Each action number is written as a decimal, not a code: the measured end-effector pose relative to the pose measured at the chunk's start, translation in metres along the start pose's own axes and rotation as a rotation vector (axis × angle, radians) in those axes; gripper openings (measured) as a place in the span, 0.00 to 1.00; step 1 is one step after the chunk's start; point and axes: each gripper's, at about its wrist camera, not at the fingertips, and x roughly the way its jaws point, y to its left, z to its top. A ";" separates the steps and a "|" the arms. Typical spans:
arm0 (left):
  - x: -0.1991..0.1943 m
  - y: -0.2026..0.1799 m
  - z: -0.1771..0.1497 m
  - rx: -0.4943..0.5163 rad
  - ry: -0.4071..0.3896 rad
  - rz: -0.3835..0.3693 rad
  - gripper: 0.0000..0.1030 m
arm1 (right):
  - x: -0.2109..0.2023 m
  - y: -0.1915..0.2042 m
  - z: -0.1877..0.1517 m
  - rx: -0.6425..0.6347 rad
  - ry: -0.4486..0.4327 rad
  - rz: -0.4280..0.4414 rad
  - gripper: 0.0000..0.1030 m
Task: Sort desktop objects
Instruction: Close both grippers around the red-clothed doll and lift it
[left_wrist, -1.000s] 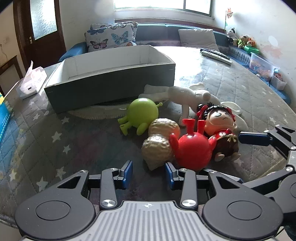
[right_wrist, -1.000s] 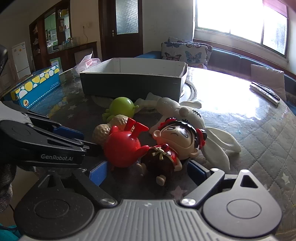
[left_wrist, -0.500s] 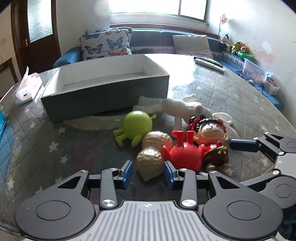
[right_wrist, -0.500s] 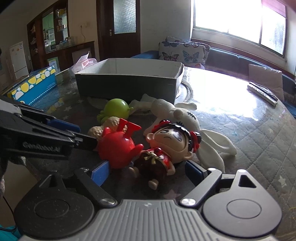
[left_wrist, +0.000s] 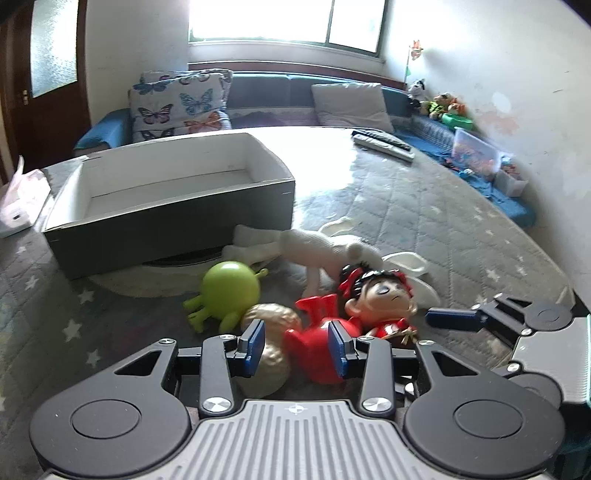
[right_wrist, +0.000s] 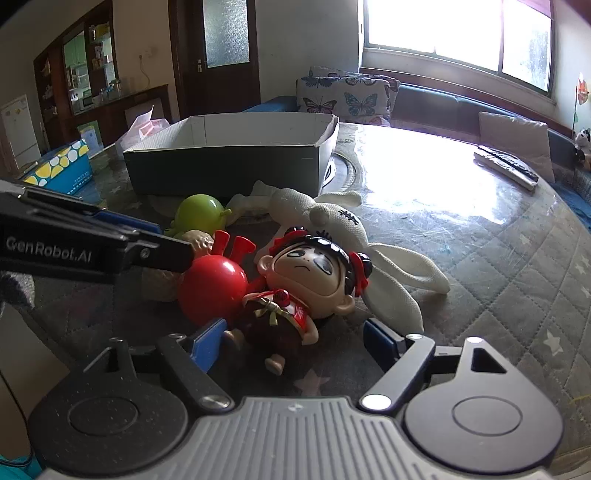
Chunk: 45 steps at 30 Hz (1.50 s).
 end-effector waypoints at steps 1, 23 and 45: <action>0.001 0.000 0.001 -0.001 0.002 -0.011 0.39 | 0.000 -0.001 0.000 0.004 0.001 -0.003 0.73; 0.036 -0.018 0.027 -0.010 0.031 -0.179 0.39 | 0.002 -0.021 0.006 0.054 -0.004 -0.032 0.61; 0.081 -0.016 0.045 -0.174 0.144 -0.360 0.47 | 0.008 -0.036 0.013 0.082 0.003 0.014 0.44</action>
